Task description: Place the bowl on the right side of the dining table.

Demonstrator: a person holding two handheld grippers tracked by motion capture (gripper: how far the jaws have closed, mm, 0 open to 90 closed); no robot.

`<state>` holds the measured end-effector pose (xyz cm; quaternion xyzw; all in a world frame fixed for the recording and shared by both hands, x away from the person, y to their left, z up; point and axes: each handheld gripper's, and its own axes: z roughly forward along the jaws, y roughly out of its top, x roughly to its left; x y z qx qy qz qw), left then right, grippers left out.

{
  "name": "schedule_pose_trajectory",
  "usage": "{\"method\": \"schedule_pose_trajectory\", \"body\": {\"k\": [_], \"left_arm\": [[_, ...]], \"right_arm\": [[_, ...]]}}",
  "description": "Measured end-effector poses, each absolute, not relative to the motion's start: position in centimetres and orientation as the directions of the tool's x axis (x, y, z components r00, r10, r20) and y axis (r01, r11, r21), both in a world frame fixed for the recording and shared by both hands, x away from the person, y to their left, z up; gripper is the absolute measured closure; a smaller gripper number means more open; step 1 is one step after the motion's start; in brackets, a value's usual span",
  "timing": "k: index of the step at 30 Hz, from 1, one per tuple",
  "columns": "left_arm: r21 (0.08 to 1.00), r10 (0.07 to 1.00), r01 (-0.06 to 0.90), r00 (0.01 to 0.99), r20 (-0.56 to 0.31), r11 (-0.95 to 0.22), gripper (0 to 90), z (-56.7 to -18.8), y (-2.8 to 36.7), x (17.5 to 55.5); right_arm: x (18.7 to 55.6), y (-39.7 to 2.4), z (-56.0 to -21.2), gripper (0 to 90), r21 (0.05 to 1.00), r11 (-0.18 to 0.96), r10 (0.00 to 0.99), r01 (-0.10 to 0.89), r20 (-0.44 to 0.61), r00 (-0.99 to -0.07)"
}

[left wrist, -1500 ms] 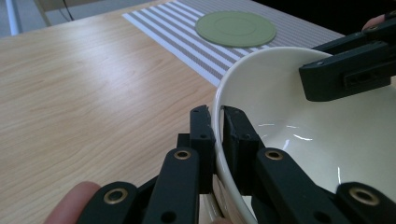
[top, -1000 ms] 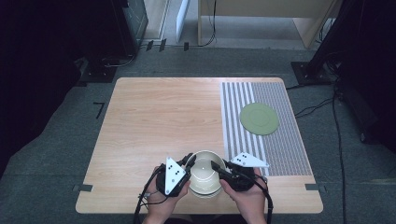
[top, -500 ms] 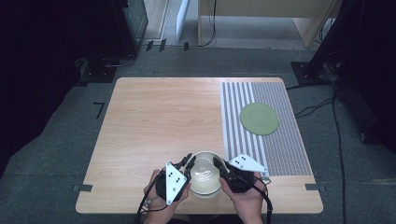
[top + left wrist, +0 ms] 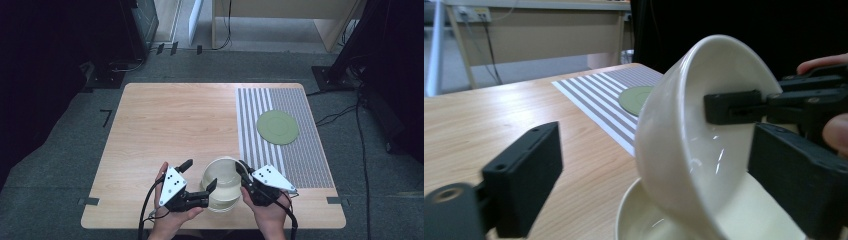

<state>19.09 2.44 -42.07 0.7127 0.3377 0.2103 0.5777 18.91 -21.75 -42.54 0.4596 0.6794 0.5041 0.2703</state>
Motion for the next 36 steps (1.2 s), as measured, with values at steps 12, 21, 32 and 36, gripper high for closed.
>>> {"method": "schedule_pose_trajectory", "body": {"k": [12,21,32,36], "left_arm": [[0.965,0.76,0.253,0.64,-0.114,-0.068,0.4,-41.9,4.2,19.6],[0.966,0.791,0.258,0.597,-0.134,-0.032,0.5,-42.0,6.3,20.4],[0.96,0.84,0.279,0.525,-0.138,-0.017,0.5,-43.0,8.6,21.5],[0.953,0.855,0.302,0.5,-0.141,-0.02,0.5,-43.8,9.2,22.0]], "right_arm": [[19.1,-23.8,-41.8,84.4,0.947,0.03,0.916,0.321,0.103,-0.388],[19.4,-24.6,-41.6,84.3,0.947,0.013,0.922,0.321,0.112,-0.37],[19.8,-25.7,-41.6,84.2,0.947,-0.006,0.932,0.322,0.122,-0.34],[19.9,-26.2,-41.5,84.1,0.948,-0.014,0.936,0.318,0.124,-0.33]]}}
